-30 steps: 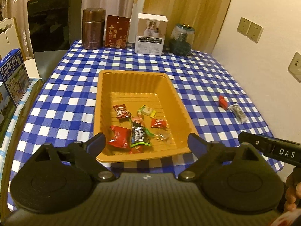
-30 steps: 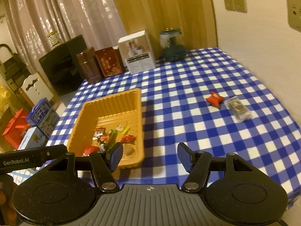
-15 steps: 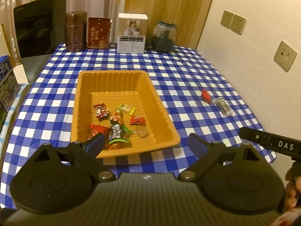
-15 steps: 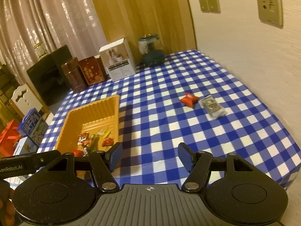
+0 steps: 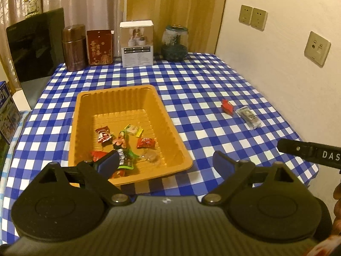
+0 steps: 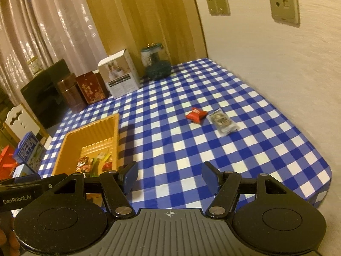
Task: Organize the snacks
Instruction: 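Move both open tools toward the red packet and clear cookie packet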
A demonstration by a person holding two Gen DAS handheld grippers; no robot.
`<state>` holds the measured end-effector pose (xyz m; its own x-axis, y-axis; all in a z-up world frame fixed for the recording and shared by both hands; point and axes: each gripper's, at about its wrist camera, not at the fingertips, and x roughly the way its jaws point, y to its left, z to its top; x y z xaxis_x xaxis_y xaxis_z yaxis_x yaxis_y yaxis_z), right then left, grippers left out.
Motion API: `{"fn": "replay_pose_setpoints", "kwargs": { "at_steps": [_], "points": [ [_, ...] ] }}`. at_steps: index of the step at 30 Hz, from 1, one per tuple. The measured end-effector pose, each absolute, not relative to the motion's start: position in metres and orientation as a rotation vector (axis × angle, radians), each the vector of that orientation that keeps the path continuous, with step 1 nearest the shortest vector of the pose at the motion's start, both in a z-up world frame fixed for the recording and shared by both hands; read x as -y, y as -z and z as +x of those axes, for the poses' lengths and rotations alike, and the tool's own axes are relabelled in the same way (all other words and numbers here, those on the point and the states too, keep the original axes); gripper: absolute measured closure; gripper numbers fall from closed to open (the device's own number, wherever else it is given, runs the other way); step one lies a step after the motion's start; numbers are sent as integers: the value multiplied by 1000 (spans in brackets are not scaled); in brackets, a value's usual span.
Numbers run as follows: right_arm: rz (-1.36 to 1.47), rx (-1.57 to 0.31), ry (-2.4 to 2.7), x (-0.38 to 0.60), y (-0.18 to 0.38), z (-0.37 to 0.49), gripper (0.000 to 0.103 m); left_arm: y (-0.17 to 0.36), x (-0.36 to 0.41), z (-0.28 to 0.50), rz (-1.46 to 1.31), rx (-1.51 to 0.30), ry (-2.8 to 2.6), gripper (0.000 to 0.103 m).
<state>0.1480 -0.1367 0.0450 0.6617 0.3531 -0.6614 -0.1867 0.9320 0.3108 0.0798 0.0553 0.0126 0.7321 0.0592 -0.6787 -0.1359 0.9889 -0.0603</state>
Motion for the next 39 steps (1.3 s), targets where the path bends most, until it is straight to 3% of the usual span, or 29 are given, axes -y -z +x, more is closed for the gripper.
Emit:
{"fn": "replay_pose_setpoints", "kwargs": {
  "at_steps": [29, 39],
  "points": [
    [253, -811, -163, 208, -21, 182, 36, -1, 21, 148, -41, -722, 70, 10],
    [209, -812, -153, 221, -6, 217, 36, 14, 28, 190, -38, -796, 95, 10]
  ]
}}
